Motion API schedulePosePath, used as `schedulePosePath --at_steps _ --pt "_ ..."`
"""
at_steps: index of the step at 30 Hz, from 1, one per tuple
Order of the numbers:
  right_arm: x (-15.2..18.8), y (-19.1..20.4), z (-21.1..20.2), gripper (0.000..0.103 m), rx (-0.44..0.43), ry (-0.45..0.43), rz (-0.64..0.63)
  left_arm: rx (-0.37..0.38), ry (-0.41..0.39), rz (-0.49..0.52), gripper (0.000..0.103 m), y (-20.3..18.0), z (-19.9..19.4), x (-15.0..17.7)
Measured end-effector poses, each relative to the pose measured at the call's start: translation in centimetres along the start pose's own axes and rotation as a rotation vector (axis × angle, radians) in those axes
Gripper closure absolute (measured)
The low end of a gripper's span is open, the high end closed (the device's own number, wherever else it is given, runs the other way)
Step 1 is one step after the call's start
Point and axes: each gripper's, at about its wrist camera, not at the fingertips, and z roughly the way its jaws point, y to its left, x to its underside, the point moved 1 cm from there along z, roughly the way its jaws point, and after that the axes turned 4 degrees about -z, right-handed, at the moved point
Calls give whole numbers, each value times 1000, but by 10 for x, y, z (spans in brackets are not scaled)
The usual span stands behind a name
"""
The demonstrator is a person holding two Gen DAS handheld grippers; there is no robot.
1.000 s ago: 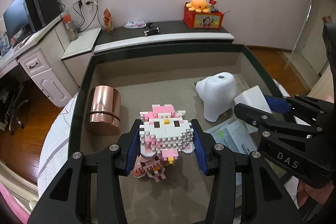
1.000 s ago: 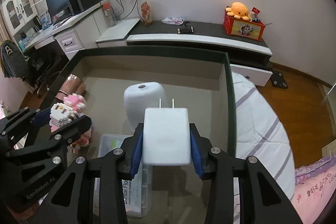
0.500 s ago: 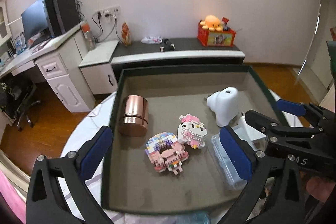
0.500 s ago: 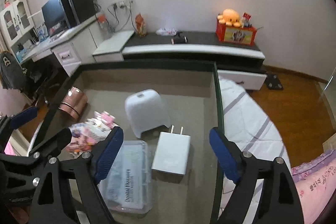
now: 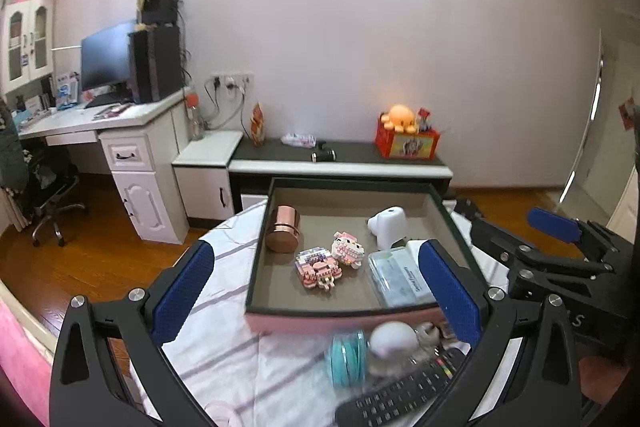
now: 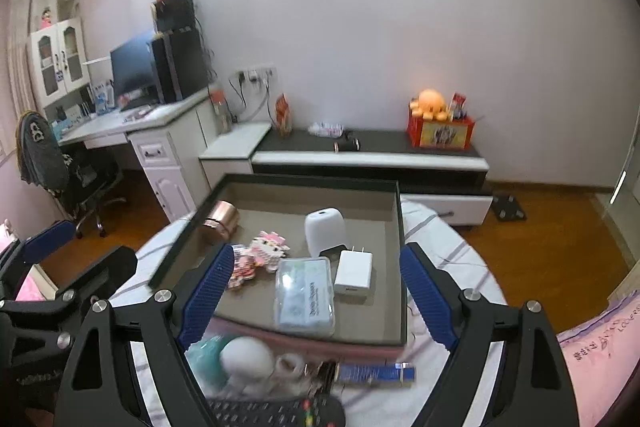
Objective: Organize rigid objects
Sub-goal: 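Withdraw both tools from the box back over the table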
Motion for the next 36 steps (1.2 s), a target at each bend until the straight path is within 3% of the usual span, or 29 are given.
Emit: schedulePosePath --at_steps 7,15,24,28,36 --pt "27 7 -76 17 24 -87 -15 -15 -91 -21 0 8 -75 26" --pt "74 12 -122 14 5 -66 4 -12 -56 -74 0 12 -116 71" --pt "98 15 -134 13 -8 -37 1 -17 -58 -20 0 -5 -136 91" --pt "101 12 -135 0 -1 -37 15 -22 -67 -31 0 -2 -141 90" --pt "104 14 -133 0 -9 -23 12 -27 -59 -41 0 2 -139 92"
